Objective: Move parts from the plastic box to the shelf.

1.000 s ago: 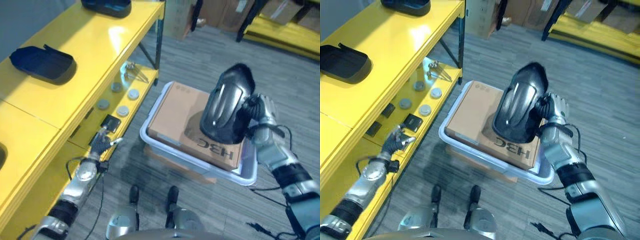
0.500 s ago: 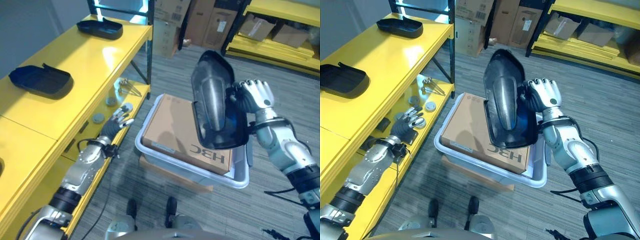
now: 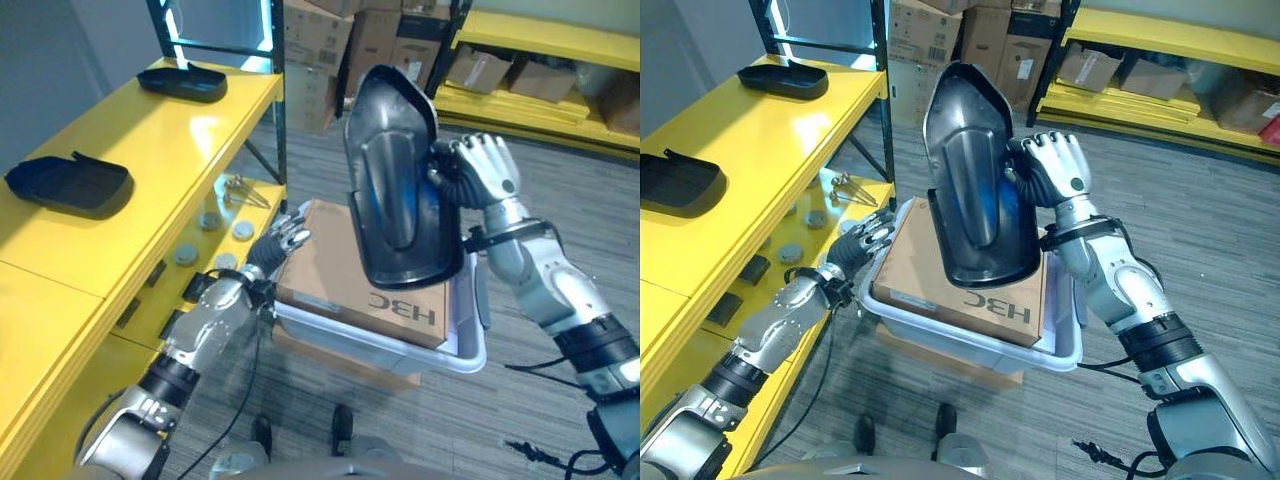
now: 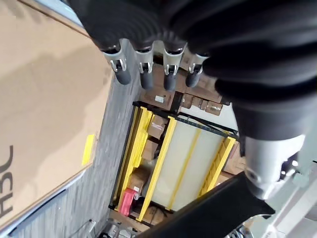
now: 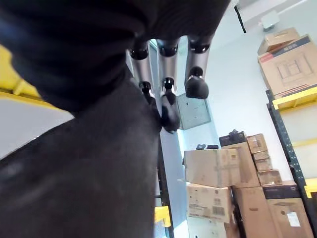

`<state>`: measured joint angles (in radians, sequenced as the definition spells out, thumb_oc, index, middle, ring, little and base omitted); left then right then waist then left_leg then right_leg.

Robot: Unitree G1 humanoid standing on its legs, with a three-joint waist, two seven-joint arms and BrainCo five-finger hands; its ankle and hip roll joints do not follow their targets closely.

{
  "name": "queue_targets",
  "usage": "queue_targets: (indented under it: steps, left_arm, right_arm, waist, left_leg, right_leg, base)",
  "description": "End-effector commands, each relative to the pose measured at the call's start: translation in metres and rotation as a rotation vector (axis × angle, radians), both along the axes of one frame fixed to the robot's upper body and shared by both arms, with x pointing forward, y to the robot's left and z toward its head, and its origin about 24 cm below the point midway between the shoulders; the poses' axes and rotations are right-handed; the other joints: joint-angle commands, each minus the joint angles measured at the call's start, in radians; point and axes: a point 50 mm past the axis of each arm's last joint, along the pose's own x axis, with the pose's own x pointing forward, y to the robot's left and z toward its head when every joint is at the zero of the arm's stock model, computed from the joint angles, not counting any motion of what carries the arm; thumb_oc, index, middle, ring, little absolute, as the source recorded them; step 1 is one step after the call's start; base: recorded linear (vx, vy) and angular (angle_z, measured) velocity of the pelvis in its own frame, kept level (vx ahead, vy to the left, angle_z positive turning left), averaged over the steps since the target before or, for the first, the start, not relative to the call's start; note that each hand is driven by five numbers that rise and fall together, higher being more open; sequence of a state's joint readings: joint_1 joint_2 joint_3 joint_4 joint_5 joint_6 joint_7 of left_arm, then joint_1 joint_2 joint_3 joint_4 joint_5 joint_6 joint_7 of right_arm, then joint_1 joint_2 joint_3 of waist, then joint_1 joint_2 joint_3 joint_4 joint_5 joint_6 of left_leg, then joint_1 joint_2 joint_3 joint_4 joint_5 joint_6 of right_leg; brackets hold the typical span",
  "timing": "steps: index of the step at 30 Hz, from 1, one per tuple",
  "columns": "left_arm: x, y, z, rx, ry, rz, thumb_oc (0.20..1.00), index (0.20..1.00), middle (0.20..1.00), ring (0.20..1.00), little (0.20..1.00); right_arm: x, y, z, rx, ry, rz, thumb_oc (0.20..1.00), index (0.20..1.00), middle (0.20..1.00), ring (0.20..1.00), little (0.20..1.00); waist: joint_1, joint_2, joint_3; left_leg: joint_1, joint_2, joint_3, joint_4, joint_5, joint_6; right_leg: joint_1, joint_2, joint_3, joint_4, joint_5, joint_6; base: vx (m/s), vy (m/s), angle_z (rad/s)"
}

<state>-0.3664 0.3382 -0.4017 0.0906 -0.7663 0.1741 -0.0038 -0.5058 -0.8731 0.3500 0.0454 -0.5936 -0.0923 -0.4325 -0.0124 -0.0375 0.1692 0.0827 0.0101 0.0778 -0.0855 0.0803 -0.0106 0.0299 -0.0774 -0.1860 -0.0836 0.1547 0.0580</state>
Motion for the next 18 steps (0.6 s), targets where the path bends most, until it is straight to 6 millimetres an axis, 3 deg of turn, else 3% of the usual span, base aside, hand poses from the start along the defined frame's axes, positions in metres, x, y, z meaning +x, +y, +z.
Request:
queue_targets:
  steps: [1, 5, 6, 9, 16, 17, 18]
  left_arm:
    - [0.007, -0.021, 0.018, -0.083, -0.037, -0.084, 1.000, 1.000, 1.000, 1.000, 1.000]
    - [0.007, -0.032, 0.027, -0.119, -0.043, -0.114, 1.000, 1.000, 1.000, 1.000, 1.000]
    - [0.008, -0.036, 0.034, -0.123, -0.068, -0.121, 1.000, 1.000, 1.000, 1.000, 1.000]
    - [0.012, -0.035, 0.041, -0.083, -0.095, -0.114, 1.000, 1.000, 1.000, 1.000, 1.000]
    - [0.017, -0.040, 0.041, 0.004, -0.130, -0.104, 1.000, 1.000, 1.000, 1.000, 1.000]
    - [0.017, -0.041, 0.042, 0.035, -0.157, -0.115, 0.918, 0.918, 0.918, 0.918, 0.918]
    - [0.016, -0.044, 0.043, 0.038, -0.181, -0.133, 0.956, 0.956, 0.956, 0.956, 0.956]
  right_arm:
    - [-0.003, 0.029, 0.034, 0.029, -0.153, 0.156, 0.200, 0.200, 0.200, 0.200, 0.200]
    - [-0.001, 0.047, 0.030, 0.010, -0.135, 0.223, 0.200, 0.200, 0.200, 0.200, 0.200]
    - [-0.001, 0.060, 0.027, 0.002, -0.117, 0.282, 0.200, 0.200, 0.200, 0.200, 0.200]
    - [-0.006, 0.075, 0.023, 0.016, -0.101, 0.370, 0.200, 0.200, 0.200, 0.200, 0.200]
    - [-0.023, 0.111, 0.024, 0.082, -0.072, 0.569, 0.200, 0.200, 0.200, 0.200, 0.200]
    - [-0.026, 0.116, 0.022, 0.093, -0.053, 0.595, 0.200, 0.200, 0.200, 0.200, 0.200]
    - [-0.030, 0.124, 0.017, 0.102, -0.024, 0.636, 0.200, 0.200, 0.200, 0.200, 0.200]
  waist:
    - [0.017, -0.018, -0.045]
    - [0.018, -0.019, -0.044]
    - [0.020, -0.019, -0.046]
    - [0.025, -0.017, -0.045]
    - [0.029, -0.015, -0.040]
    - [0.029, -0.015, -0.038]
    - [0.030, -0.015, -0.035]
  left_leg:
    - [0.015, 0.005, 0.021, -0.002, -0.107, 0.006]
    - [0.014, 0.004, 0.019, -0.002, -0.107, 0.007]
    - [0.013, 0.003, 0.016, -0.002, -0.108, 0.007]
    - [0.012, -0.001, 0.011, -0.002, -0.106, 0.009]
    - [0.011, -0.007, 0.004, -0.002, -0.109, 0.013]
    - [0.011, -0.007, 0.003, -0.002, -0.110, 0.014]
    - [0.010, -0.007, 0.003, -0.002, -0.110, 0.014]
  right_leg:
    - [0.098, -0.021, -0.032, -0.004, -0.128, 0.063]
    - [0.096, -0.021, -0.033, -0.004, -0.128, 0.063]
    - [0.096, -0.022, -0.035, -0.004, -0.130, 0.063]
    - [0.096, -0.022, -0.039, -0.004, -0.129, 0.062]
    - [0.095, -0.021, -0.039, -0.004, -0.132, 0.060]
    - [0.094, -0.022, -0.040, -0.004, -0.132, 0.060]
    - [0.093, -0.021, -0.038, -0.004, -0.131, 0.060]
  base:
    - [0.00, 0.007, -0.08]
    - [0.00, 0.002, -0.01]
    - [0.00, 0.000, 0.00]
    - [0.00, 0.000, 0.00]
    - [0.00, 0.000, 0.00]
    - [-0.04, -0.027, 0.00]
    - [-0.03, -0.022, 0.01]
